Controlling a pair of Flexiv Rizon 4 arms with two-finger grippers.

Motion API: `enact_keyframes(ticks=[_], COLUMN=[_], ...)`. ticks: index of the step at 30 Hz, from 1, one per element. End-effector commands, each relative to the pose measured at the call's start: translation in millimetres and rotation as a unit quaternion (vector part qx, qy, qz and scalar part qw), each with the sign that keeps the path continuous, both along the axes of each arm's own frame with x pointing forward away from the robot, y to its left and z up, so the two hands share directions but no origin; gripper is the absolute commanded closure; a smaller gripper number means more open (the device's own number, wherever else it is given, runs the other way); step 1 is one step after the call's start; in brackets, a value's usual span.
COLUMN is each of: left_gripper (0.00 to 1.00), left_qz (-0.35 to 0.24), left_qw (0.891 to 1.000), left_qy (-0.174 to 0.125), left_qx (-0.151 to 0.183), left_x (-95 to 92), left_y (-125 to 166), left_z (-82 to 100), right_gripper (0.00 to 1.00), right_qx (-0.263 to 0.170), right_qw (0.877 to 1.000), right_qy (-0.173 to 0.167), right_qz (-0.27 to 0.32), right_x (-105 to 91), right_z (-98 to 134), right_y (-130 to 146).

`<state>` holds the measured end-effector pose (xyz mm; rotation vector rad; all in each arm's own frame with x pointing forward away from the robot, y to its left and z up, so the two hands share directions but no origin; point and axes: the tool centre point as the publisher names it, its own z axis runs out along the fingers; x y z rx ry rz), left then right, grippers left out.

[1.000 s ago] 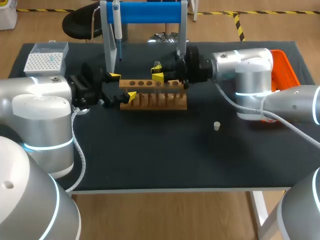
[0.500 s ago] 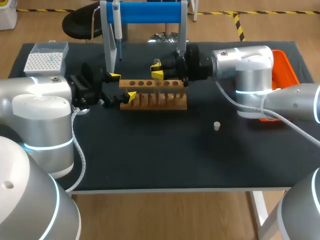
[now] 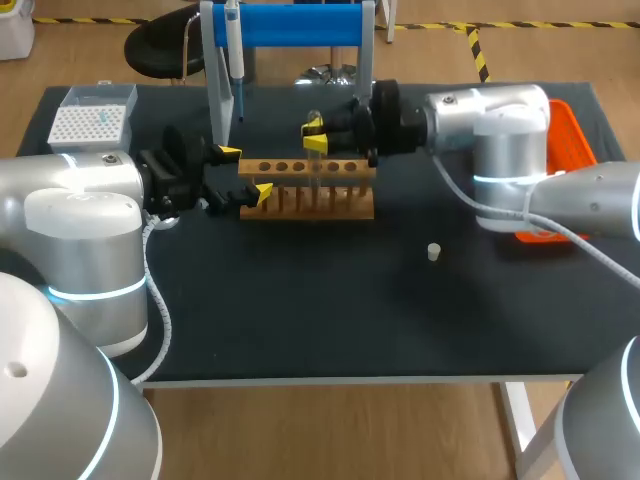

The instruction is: Invert the test tube, pick up the pipette, mount the tip to pipette, aspirate from beaker and dispense into the tube, eject the tip, return the pipette, and cap with the stopper.

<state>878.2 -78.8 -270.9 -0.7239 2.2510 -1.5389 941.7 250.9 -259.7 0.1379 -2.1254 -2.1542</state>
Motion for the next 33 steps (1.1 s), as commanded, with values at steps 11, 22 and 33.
enact_keyframes(ticks=[11,22,33], left_gripper=[0.00,0.00,0.00], left_qz=[-0.001,-0.001,-0.001], left_qw=[1.000,1.000,1.000], left_qy=[0.001,0.001,0.001], left_qx=[0.001,0.001,0.001], left_x=[0.6,0.6,0.6], left_y=[0,0,0], left_z=[0.6,0.6,0.6], right_gripper=[1.00,1.00,1.00], right_qx=[0.001,0.009,0.006], right_qw=[1.000,0.999,0.999], right_qy=[-0.015,-0.028,-0.035], right_qz=[-0.009,-0.014,-0.034], right_x=[-6.3,-13.0,-37.8], right_z=[26,48,60], right_y=[-5,-9,-31])
